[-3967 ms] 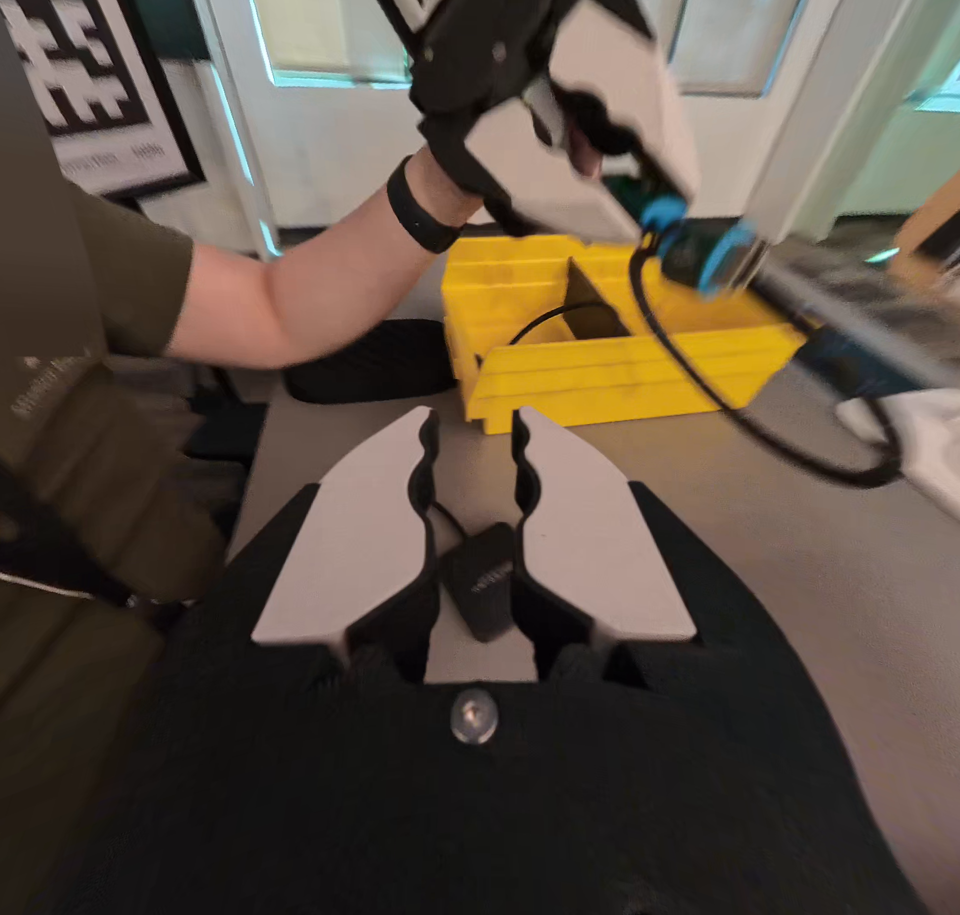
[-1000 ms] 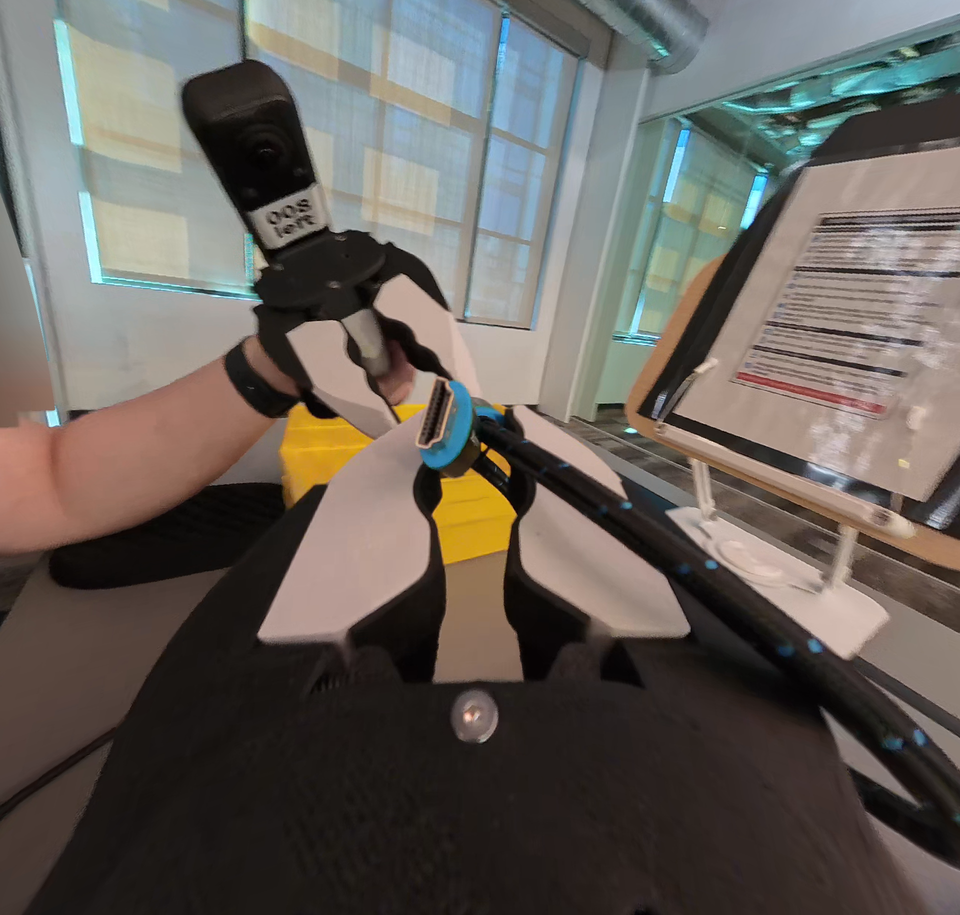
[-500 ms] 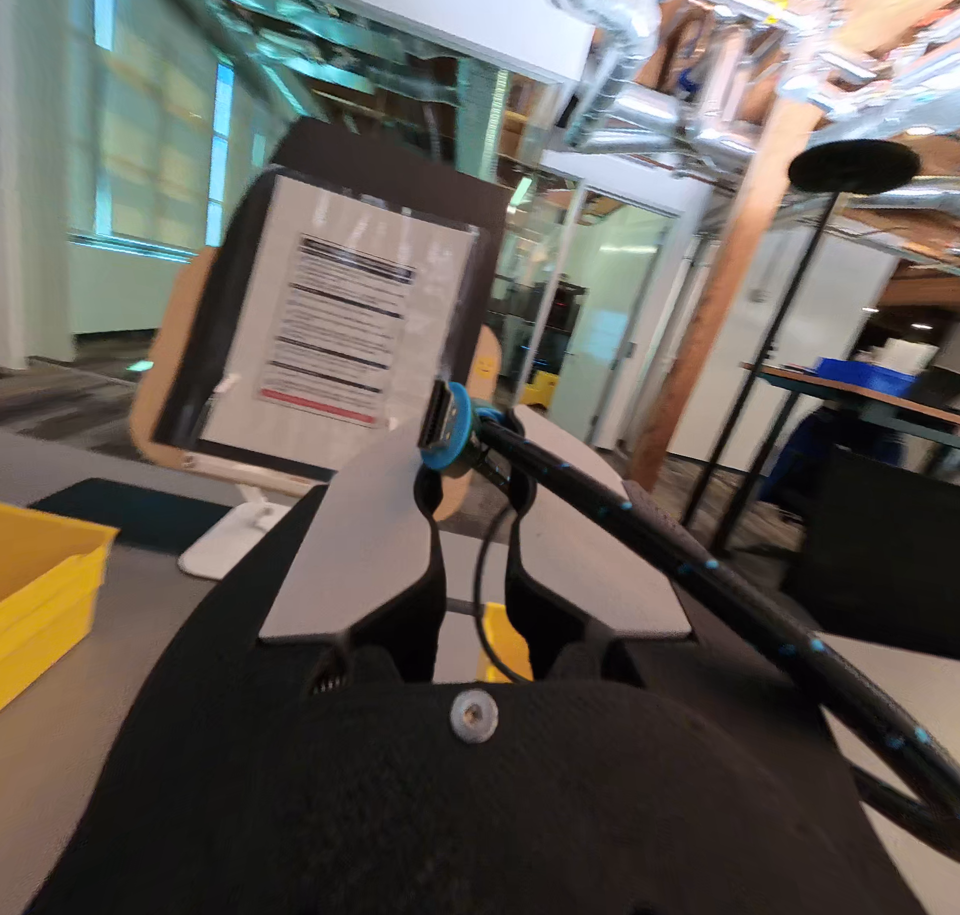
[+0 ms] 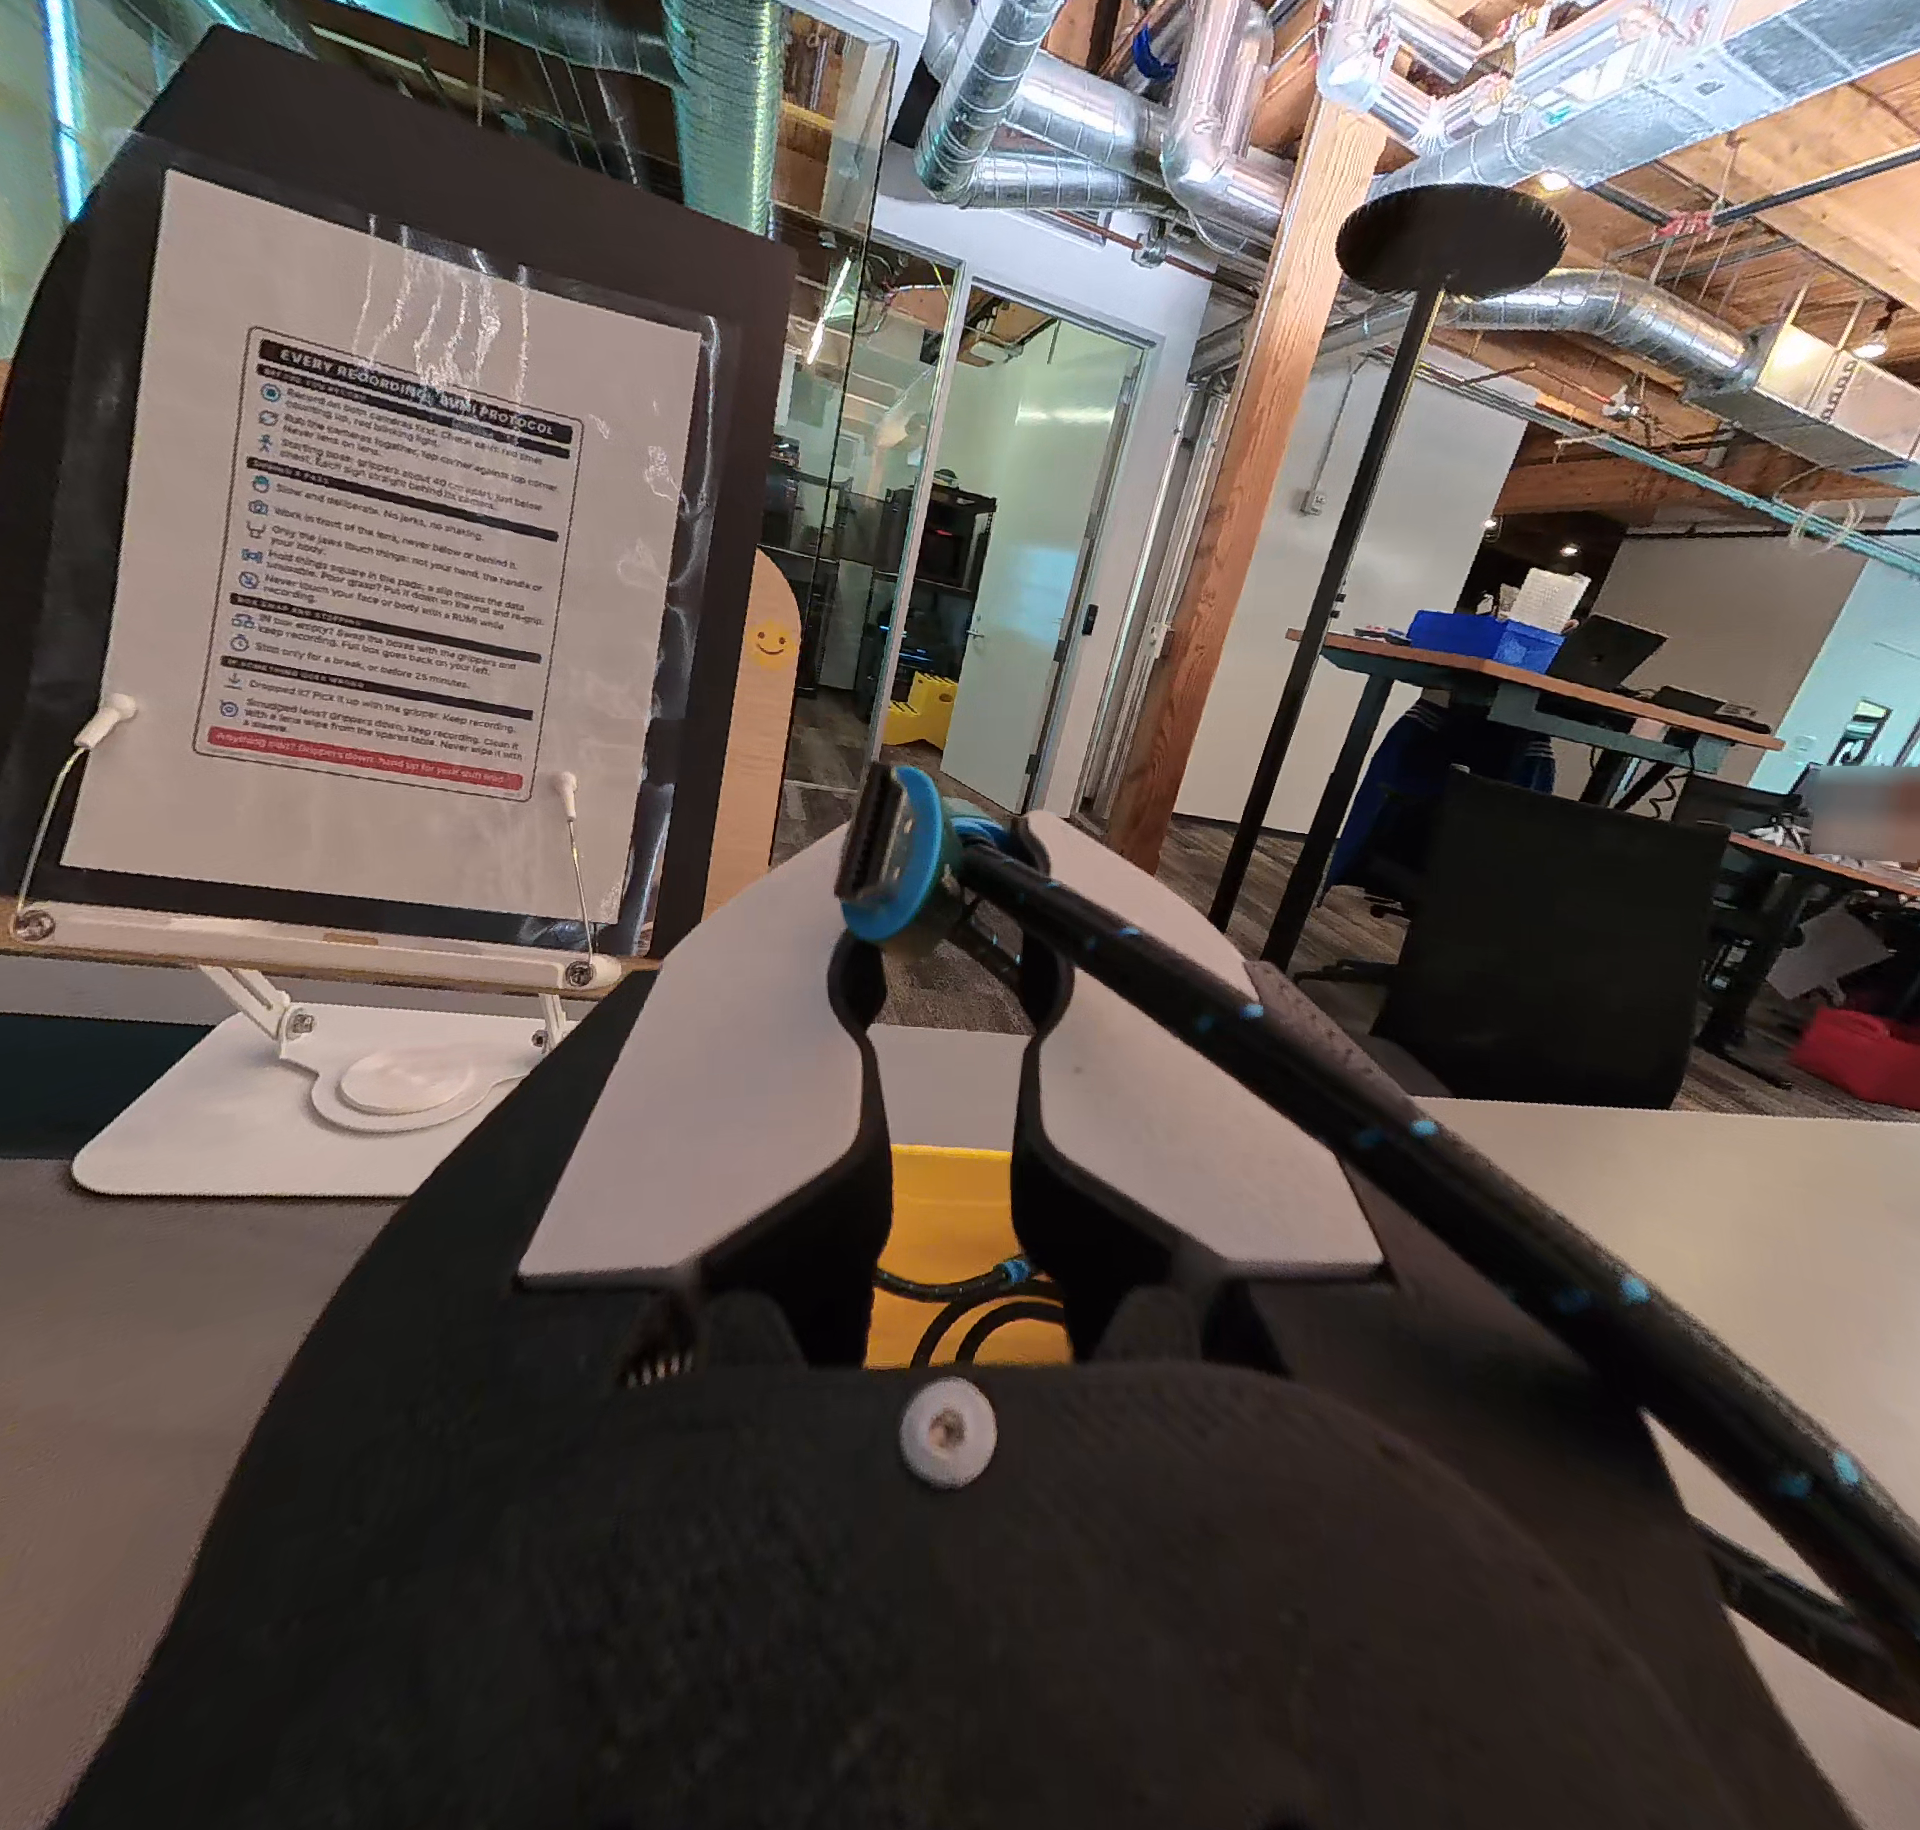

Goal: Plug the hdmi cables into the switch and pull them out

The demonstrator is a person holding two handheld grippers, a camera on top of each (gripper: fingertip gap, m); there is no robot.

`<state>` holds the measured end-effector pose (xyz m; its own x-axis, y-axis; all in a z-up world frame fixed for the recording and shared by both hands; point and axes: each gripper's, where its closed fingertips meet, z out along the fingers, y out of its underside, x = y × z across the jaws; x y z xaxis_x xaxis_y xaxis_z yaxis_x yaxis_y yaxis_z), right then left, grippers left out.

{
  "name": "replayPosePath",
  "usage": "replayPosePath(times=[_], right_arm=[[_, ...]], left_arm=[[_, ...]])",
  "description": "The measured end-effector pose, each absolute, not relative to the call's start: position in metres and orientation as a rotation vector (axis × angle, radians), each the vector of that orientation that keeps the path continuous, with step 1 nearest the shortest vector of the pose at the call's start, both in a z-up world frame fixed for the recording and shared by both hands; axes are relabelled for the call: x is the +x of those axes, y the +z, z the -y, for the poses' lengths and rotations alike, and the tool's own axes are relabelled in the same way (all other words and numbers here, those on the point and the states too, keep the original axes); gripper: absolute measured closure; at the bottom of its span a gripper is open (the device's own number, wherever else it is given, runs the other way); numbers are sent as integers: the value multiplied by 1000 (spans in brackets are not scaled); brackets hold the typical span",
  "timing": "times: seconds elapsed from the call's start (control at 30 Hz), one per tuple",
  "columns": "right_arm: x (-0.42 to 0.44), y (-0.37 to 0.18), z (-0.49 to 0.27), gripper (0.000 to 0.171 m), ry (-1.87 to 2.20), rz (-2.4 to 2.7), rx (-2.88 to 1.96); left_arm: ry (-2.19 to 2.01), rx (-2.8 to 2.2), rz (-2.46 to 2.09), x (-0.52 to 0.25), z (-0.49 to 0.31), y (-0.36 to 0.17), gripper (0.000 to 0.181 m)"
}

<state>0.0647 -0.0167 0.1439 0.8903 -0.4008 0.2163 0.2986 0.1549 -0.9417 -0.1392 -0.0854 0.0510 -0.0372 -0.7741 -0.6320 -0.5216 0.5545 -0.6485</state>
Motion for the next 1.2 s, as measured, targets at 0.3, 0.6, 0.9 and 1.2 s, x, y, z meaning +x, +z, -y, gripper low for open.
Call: replayPosePath(times=[0.3,0.6,0.9,1.2], right_arm=[[63,148,8,149,-496,-104,-1310],[67,145,8,149,-511,-123,-1322],[62,146,7,149,-529,-123,-1318],[64,146,8,149,-530,-134,-1313]], left_arm=[[-289,-1117,-1697,-142,78,49,152],[-275,-1130,-1685,-147,75,50,152],[-269,-1144,-1692,-147,73,47,153],[-262,-1146,-1710,-146,74,43,153]])
